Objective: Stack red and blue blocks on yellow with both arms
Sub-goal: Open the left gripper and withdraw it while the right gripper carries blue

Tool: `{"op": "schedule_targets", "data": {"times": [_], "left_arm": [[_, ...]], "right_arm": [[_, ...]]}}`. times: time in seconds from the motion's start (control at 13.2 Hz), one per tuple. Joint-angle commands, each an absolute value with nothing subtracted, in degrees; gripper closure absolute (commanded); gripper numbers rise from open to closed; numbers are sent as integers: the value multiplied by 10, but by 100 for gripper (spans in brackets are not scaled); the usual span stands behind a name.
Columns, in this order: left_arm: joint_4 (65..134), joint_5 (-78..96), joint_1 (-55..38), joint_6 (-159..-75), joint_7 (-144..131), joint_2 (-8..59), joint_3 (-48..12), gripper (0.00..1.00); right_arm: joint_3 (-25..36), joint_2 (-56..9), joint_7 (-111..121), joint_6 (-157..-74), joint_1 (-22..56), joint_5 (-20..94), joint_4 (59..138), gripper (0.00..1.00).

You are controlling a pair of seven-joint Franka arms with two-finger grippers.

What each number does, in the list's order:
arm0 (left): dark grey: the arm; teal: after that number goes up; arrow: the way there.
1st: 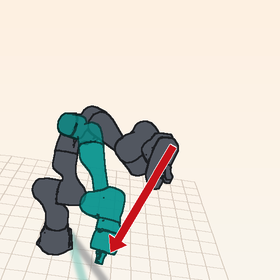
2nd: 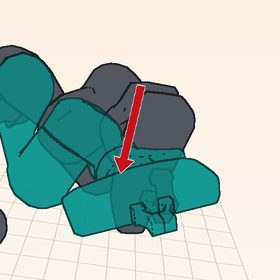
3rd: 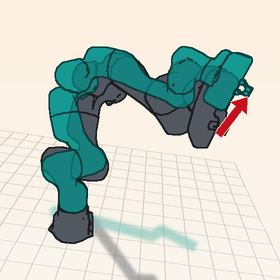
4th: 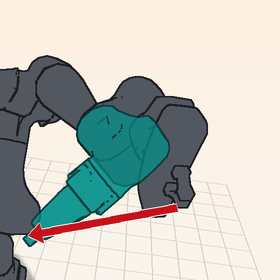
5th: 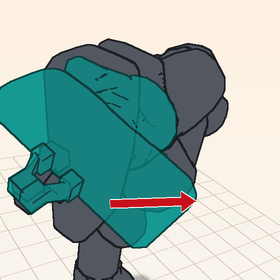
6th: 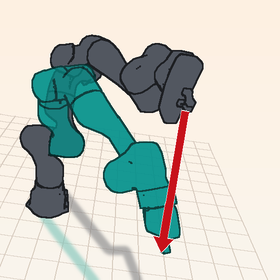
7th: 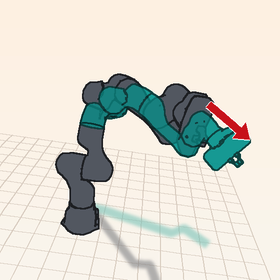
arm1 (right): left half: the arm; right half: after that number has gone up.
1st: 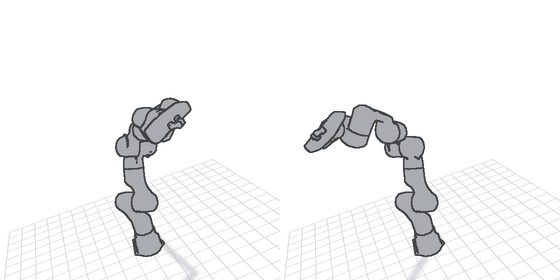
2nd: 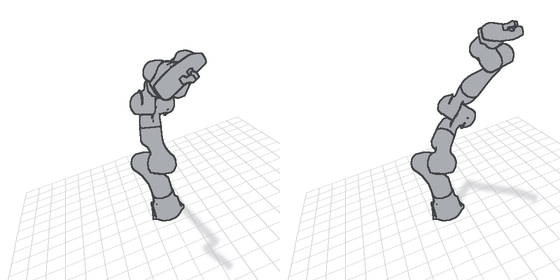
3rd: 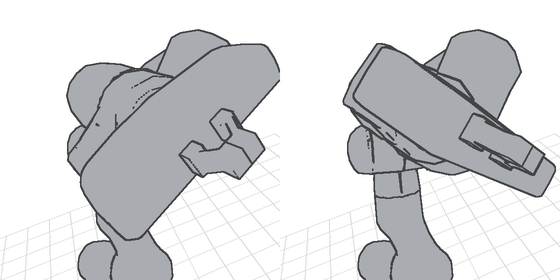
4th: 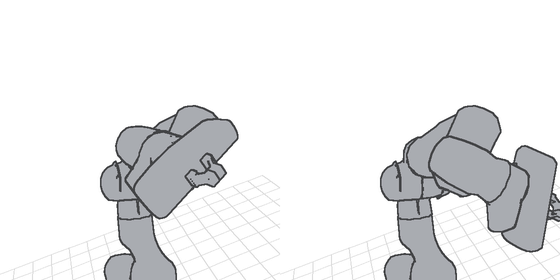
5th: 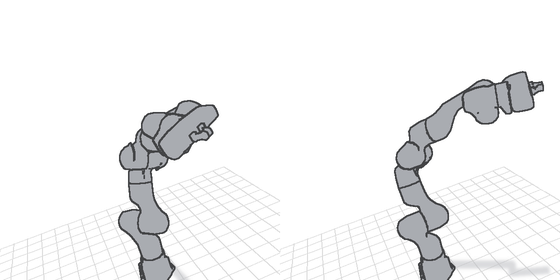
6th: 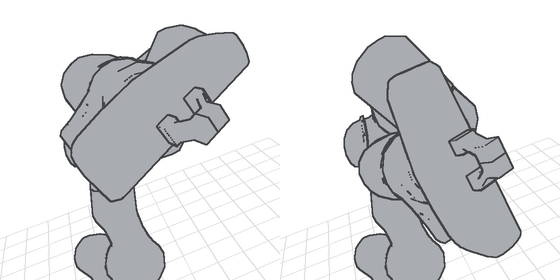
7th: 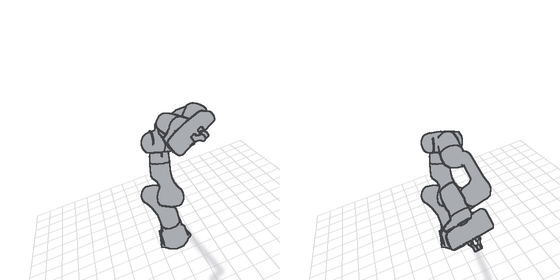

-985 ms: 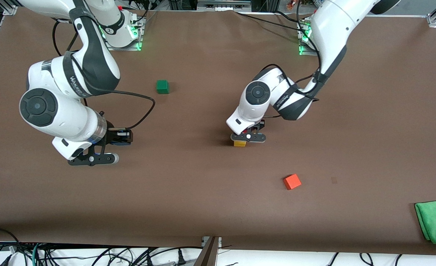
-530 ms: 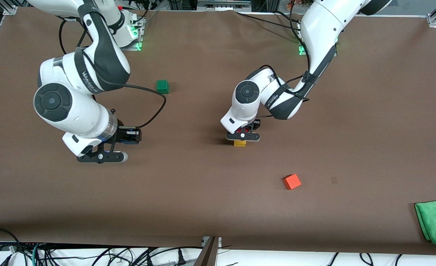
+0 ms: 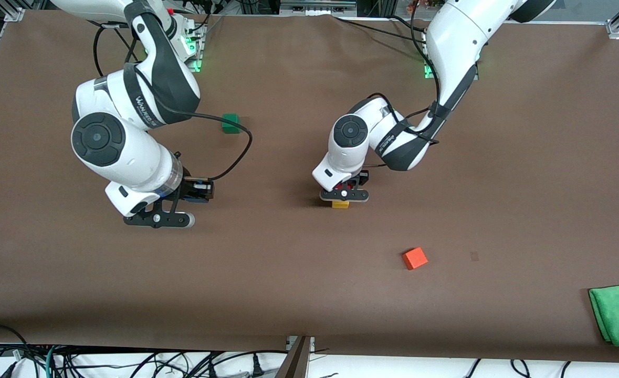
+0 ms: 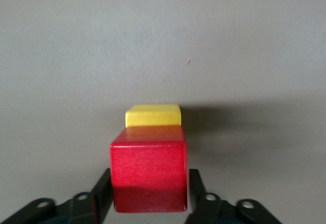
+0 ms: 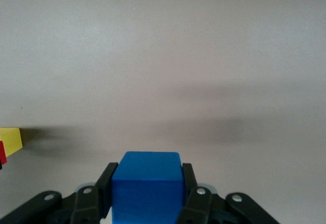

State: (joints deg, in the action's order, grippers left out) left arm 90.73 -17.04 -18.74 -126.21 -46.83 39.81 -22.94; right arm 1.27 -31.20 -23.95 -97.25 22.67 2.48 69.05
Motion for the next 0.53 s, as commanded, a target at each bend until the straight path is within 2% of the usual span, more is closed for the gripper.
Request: {"op": "schedule_targets", "data": {"times": [0.0, 0.23, 0.45], "left_arm": [[845, -186, -178, -1198, -474, 391, -227, 0], [785, -178, -126, -1112, -412, 373, -230, 0], [785, -160, -56, -1074, -332, 336, -235, 0]], "right_arm": [[12, -322, -266, -972, 231, 26, 669, 66], [11, -330, -298, -972, 243, 30, 654, 66], [11, -351, -421, -981, 307, 32, 627, 66]]}}
